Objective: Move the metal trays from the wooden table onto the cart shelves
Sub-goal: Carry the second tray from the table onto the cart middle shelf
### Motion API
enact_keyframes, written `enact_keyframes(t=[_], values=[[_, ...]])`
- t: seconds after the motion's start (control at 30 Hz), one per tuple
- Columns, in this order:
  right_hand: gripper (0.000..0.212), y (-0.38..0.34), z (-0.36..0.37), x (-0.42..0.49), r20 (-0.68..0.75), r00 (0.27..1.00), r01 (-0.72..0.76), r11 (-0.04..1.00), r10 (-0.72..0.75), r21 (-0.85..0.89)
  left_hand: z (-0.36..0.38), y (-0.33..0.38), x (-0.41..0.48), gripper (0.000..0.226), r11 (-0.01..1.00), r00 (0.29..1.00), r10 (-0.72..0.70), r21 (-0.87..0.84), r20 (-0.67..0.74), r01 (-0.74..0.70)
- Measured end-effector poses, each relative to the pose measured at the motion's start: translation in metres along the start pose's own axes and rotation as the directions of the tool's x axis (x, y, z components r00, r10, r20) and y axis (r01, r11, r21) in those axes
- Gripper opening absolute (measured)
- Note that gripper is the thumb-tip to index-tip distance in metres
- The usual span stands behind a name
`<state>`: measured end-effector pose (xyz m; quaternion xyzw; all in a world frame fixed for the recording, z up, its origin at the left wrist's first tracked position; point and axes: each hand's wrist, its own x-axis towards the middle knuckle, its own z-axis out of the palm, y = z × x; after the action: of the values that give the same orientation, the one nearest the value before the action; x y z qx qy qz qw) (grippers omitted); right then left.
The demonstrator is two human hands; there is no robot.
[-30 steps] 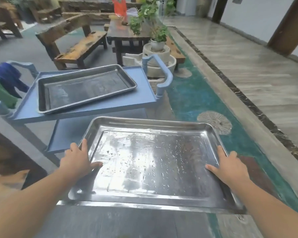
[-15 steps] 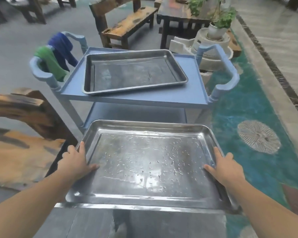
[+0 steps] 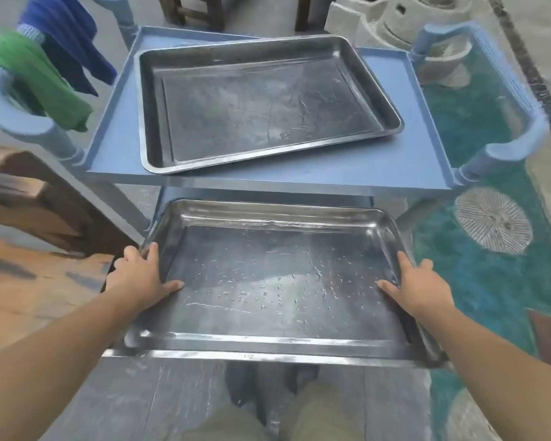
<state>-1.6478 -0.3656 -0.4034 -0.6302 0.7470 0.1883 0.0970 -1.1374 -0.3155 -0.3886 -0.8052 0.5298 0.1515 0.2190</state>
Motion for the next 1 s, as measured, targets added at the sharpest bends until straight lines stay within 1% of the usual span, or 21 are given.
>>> enact_keyframes(t=[0.13, 0.33, 0.4, 0.57, 0.67, 0.77, 0.83, 0.93, 1.0], values=[[0.088, -0.018, 0.018, 0.057, -0.027, 1.000, -0.015, 1.000, 0.014, -0.008, 0.010, 0.020, 0.053, 0.118, 1.000, 0.999, 0.023, 0.004, -0.023, -0.022], [0.087, -0.045, 0.063, 0.170, -0.118, 0.993, 0.001, 1.000, 0.002, 0.028, 0.051, 0.067, 0.165, 0.119, 0.998, 0.995, 0.030, -0.050, -0.091, -0.034], [0.087, -0.053, 0.076, 0.207, -0.150, 0.989, 0.021, 0.999, -0.016, 0.036, 0.062, 0.077, 0.202, 0.118, 0.998, 0.991, 0.036, -0.040, -0.130, -0.041], [0.084, -0.069, 0.107, 0.280, -0.265, 0.963, 0.069, 0.997, -0.054, 0.046, 0.092, 0.092, 0.272, 0.116, 0.999, 0.957, 0.034, -0.017, -0.287, -0.041], [0.080, -0.079, 0.121, 0.317, -0.310, 0.945, 0.129, 0.990, -0.103, 0.065, 0.103, 0.096, 0.307, 0.113, 0.996, 0.935, 0.039, -0.066, -0.353, -0.066], [0.074, -0.086, 0.136, 0.347, -0.356, 0.928, 0.144, 0.987, -0.109, 0.071, 0.112, 0.103, 0.338, 0.116, 0.990, 0.907, 0.065, -0.088, -0.416, -0.111], [0.076, -0.089, 0.143, 0.359, -0.393, 0.912, 0.153, 0.986, -0.114, 0.071, 0.115, 0.108, 0.353, 0.116, 0.987, 0.892, 0.064, -0.106, -0.448, -0.124], [0.084, -0.092, 0.145, 0.368, -0.384, 0.919, 0.119, 0.992, -0.092, 0.049, 0.116, 0.116, 0.366, 0.119, 0.986, 0.891, 0.052, -0.121, -0.450, -0.118], [0.084, -0.094, 0.144, 0.374, -0.367, 0.928, 0.088, 0.994, -0.059, 0.063, 0.118, 0.120, 0.372, 0.123, 0.985, 0.896, 0.038, -0.134, -0.443, -0.108]])
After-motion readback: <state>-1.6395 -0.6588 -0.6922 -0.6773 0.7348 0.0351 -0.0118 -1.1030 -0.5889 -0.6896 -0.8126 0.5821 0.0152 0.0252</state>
